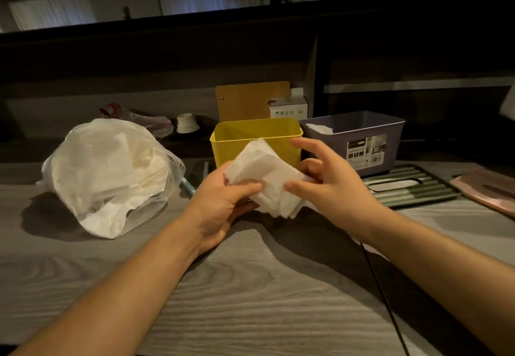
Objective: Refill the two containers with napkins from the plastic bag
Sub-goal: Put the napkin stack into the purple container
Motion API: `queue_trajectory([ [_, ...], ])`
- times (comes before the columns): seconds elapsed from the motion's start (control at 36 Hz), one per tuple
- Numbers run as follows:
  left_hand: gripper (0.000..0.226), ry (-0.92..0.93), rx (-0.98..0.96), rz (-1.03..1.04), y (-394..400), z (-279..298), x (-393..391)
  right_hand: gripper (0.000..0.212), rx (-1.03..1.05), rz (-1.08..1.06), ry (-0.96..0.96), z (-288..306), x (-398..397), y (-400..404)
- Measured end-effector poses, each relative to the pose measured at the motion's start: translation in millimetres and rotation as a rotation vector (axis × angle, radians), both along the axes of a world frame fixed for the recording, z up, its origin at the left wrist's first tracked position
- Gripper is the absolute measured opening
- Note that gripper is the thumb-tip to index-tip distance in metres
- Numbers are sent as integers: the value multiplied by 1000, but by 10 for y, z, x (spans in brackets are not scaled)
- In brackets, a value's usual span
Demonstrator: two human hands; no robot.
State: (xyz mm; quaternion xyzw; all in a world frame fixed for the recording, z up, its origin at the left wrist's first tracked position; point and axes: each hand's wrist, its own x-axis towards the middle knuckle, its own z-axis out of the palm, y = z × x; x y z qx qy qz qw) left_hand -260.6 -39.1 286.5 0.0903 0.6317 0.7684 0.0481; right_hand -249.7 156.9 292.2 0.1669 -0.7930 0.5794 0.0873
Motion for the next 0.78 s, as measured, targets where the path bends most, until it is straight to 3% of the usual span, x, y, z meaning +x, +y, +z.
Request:
queue_trajectory([
  [0.08, 38, 44, -107, 23, -13, -16, -4, 58, -27, -31, 33, -8, -29, 34],
  [0.25, 53, 130, -251, 28, -7, -27, 6, 53, 105, -64, 166, -21, -5, 8],
  [0.36, 65, 141, -292, 16, -8, -32, 14, 47, 149, -46, 91, -85, -7, -24],
  [0.56, 94, 233, -484, -66, 39, -18, 69, 32, -25, -94, -33, -127, 3, -77],
  [0.67, 93, 273, -536, -20, 133, -16, 76, 34, -66, -114, -41, -98, -14, -165],
  [0.78, 91, 249, -498, 9, 119, -22, 53, 48, -50, -32, -69, -70, -9, -126],
])
